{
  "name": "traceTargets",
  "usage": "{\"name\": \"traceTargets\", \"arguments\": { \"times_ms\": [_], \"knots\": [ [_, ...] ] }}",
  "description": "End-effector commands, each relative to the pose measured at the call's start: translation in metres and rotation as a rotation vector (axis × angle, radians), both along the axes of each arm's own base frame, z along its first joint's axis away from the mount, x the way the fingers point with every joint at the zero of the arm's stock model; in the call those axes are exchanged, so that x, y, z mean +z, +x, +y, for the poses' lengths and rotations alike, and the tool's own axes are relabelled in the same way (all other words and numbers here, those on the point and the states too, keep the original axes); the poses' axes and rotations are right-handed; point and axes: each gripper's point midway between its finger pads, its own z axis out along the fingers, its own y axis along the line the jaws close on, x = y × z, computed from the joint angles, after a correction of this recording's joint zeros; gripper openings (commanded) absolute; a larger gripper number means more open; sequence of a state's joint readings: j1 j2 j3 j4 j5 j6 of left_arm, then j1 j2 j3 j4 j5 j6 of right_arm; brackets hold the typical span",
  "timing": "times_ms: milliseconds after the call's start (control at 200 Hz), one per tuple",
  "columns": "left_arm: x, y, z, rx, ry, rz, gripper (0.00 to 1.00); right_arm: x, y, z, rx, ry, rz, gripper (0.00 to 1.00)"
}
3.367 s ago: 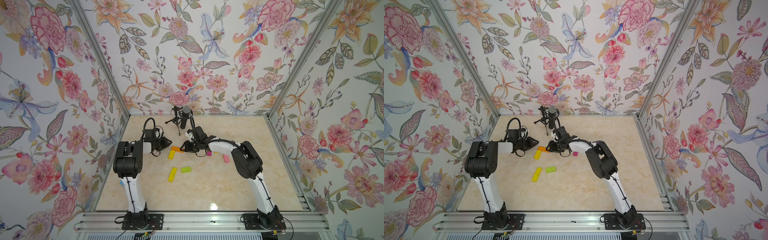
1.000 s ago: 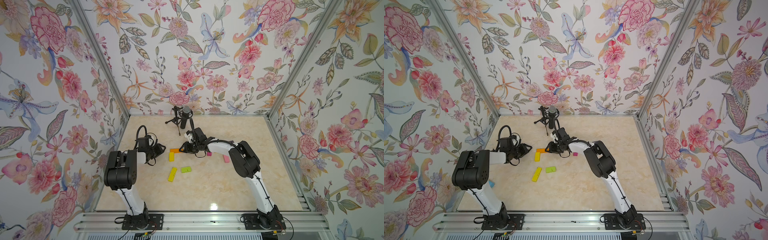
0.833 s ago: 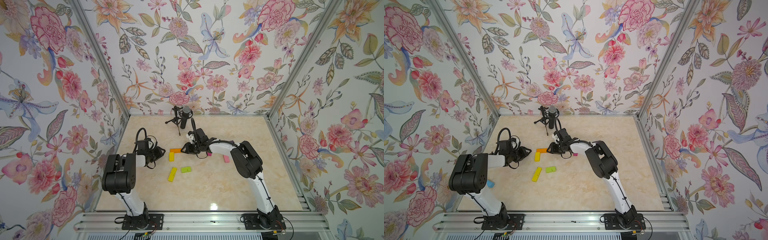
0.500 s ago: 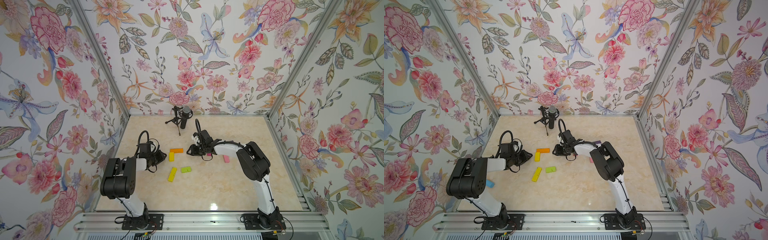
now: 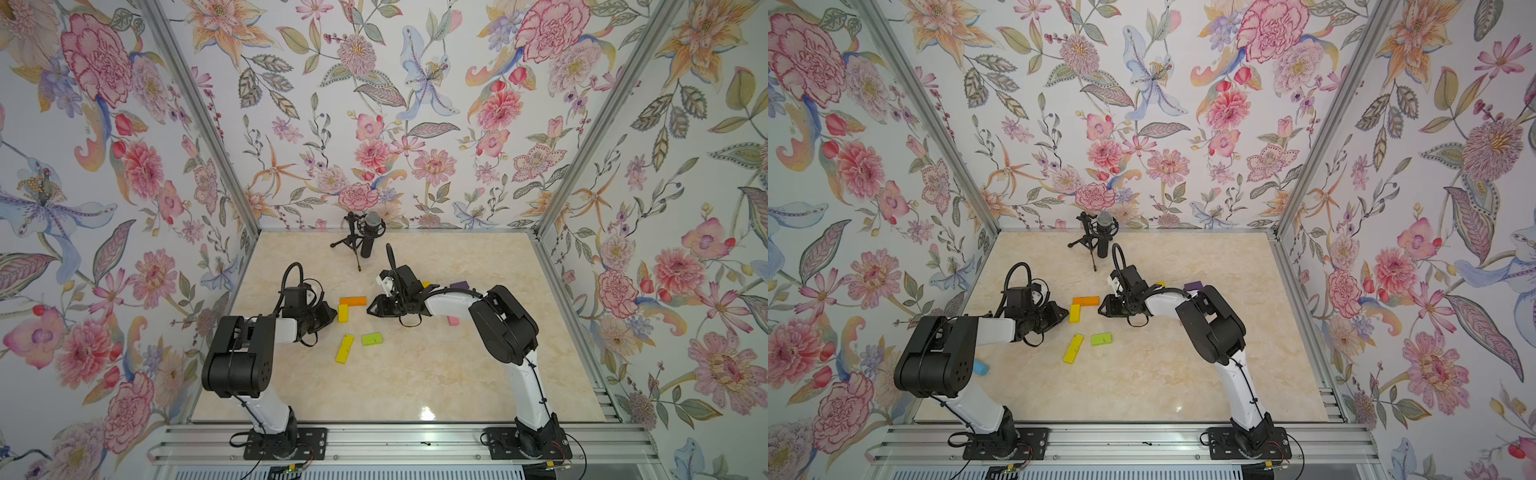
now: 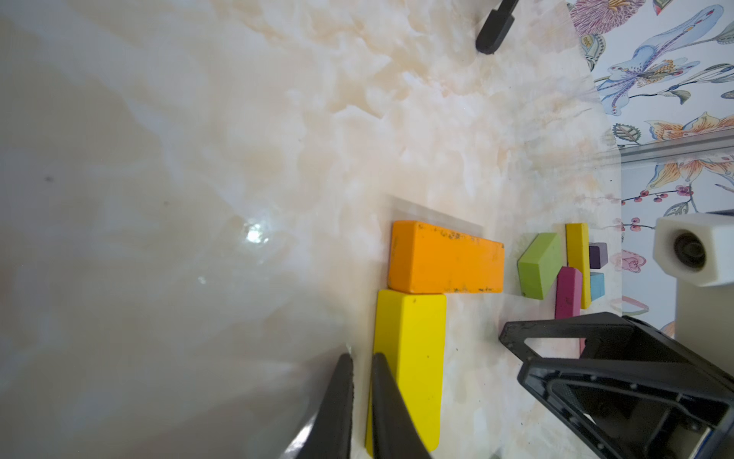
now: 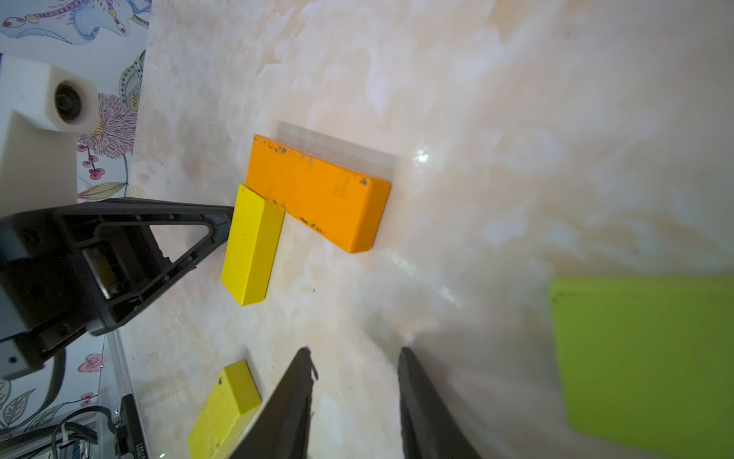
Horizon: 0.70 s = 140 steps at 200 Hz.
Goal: Assemble the letter p with building blocks
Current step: Adjust the building block at the center of the board.
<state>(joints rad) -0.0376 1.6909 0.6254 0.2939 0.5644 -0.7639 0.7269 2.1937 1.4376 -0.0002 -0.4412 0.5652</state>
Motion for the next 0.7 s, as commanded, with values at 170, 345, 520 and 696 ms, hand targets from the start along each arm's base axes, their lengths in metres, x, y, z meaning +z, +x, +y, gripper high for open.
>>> {"name": "traceTargets", "arguments": {
  "times_ms": [170, 345, 520, 696],
  "knots": [
    [-0.0188, -0.0117, -0.0031, 0.008, 0.006, 0.062, 0.14, 0.0036, -0.0064, 0.0040, 0.011, 0.027, 0.017, 0.36],
    [-0.0182, -0.0100, -0.0036, 0.010, 0.005, 0.058, 0.14, 0.0038, -0.0068, 0.0040, 0.014, 0.028, 0.019, 0.36],
    [-0.0173, -0.0086, -0.0039, 0.009, 0.003, 0.059, 0.14, 0.0025, -0.0080, 0.0015, 0.011, 0.024, 0.023, 0.36],
    [-0.0132, -0.0090, 0.0025, 0.026, 0.041, 0.059, 0.15, 0.0073, -0.0107, -0.0015, 0.016, 0.025, 0.011, 0.36]
  ]
}}
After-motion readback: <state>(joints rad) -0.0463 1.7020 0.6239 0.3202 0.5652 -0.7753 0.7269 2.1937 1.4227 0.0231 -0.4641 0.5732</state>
